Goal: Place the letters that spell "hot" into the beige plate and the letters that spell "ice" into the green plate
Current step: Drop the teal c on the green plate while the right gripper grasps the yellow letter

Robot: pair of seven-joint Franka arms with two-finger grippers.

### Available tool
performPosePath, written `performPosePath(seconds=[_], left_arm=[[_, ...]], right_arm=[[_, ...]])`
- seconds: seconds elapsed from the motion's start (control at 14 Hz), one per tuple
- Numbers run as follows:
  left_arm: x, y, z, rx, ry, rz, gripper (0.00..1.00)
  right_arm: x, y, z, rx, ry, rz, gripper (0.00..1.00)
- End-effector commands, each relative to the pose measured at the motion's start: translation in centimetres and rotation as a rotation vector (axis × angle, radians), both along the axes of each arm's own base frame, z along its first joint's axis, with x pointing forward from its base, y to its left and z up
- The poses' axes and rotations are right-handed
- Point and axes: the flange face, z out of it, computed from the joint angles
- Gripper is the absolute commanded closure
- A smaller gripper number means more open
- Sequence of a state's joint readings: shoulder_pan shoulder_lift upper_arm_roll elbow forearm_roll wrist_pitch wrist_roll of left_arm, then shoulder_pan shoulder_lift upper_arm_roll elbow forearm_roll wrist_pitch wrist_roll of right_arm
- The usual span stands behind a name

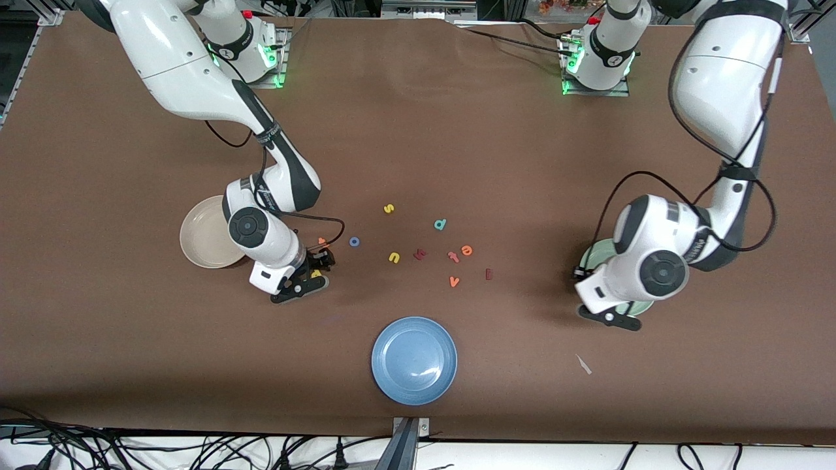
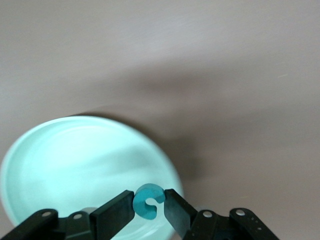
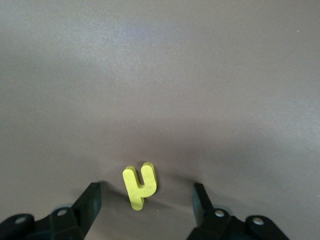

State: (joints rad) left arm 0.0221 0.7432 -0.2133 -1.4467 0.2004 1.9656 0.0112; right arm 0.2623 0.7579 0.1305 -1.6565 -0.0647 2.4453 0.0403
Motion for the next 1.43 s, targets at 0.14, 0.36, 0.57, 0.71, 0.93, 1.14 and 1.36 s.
performPosePath(seconds=[0.14,0.36,0.57,0.71,0.93,1.14,1.36], left_arm=[[-0.5,5.0,-2.2,0.004,0.049,-0.051,0.54],[-0.3,4.9,-1.7,-0.029,0.05,-0.165,0.0],[-0.1,2.7,0.0,-0.057,0.03,-0.18,0.0],[-0.3,-0.3,1.1,-0.112,0.019,-0.192,0.0],[-0.9,-4.7,2.0,-0.129,0.009,-0.123,0.0],[-2.4,-10.7,1.0,-0.1,0.01,-0.042,0.0],[-3.1,-15.3,-0.9,-0.112,-0.04,0.055,0.0]], right_arm=[[0.3,0.7,-0.5,-0.016,-0.012,0.034,0.32],[0.4,0.7,-0.5,-0.021,-0.016,0.041,0.51],[0.5,0.8,-0.4,-0.019,-0.018,0.038,0.53],[0.7,1.0,-0.5,-0.017,-0.021,0.037,0.53],[0.6,1.4,-0.6,-0.017,-0.021,0.039,0.56],[0.7,1.4,-0.5,-0.015,-0.023,0.036,0.59],[0.5,1.7,-0.5,-0.015,-0.023,0.041,0.72]])
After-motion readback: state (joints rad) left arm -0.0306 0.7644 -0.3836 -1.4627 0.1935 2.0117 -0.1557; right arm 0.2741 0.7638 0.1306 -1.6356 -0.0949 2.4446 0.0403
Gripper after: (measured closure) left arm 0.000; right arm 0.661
